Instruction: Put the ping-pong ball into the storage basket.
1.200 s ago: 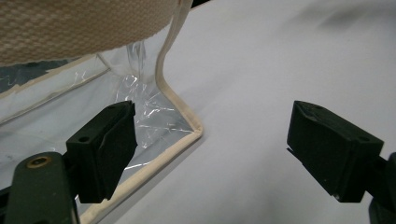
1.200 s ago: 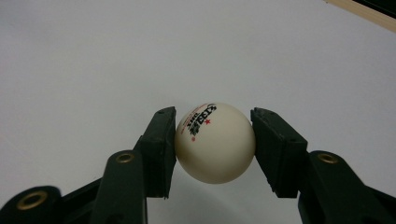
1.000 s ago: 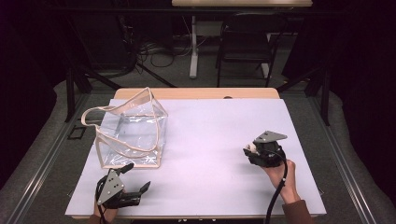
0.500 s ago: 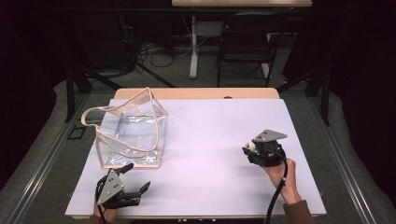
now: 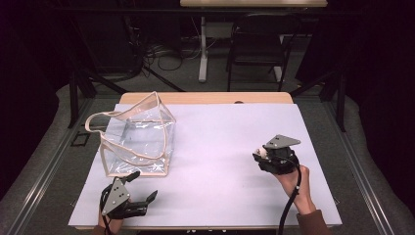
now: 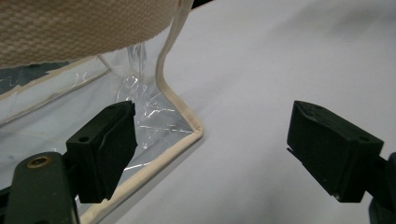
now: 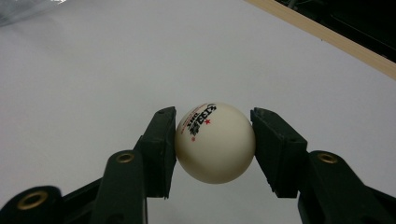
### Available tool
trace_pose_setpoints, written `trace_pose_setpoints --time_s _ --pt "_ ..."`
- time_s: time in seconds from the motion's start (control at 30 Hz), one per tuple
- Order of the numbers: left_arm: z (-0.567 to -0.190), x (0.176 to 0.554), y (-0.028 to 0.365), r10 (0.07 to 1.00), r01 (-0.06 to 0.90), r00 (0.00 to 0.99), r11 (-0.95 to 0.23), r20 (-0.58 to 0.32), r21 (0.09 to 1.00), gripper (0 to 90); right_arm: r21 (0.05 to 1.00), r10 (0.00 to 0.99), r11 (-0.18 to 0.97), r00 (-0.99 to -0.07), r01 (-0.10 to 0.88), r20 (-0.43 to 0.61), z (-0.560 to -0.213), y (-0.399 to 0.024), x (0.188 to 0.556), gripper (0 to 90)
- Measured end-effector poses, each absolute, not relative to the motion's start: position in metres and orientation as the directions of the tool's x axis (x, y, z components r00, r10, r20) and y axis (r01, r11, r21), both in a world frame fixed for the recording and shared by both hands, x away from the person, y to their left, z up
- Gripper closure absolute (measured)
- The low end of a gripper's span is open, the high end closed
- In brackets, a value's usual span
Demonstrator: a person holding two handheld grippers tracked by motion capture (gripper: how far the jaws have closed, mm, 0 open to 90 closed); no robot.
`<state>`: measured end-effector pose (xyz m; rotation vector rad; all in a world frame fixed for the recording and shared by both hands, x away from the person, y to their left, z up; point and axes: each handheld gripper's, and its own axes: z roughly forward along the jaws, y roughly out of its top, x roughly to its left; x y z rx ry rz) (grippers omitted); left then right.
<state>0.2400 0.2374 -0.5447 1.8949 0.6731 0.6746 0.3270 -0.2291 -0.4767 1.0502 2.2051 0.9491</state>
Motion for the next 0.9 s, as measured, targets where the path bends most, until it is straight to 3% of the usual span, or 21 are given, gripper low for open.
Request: trace_pose_setpoints --time_s 0.9 --pt "-0.545 0.241 0.236 0.706 0.161 0.690 -0.367 0.161 0.916 16.0 0.786 0.797 0.461 -0.581 0.412 -0.163 -0.463 -0.219 0.328 51.4"
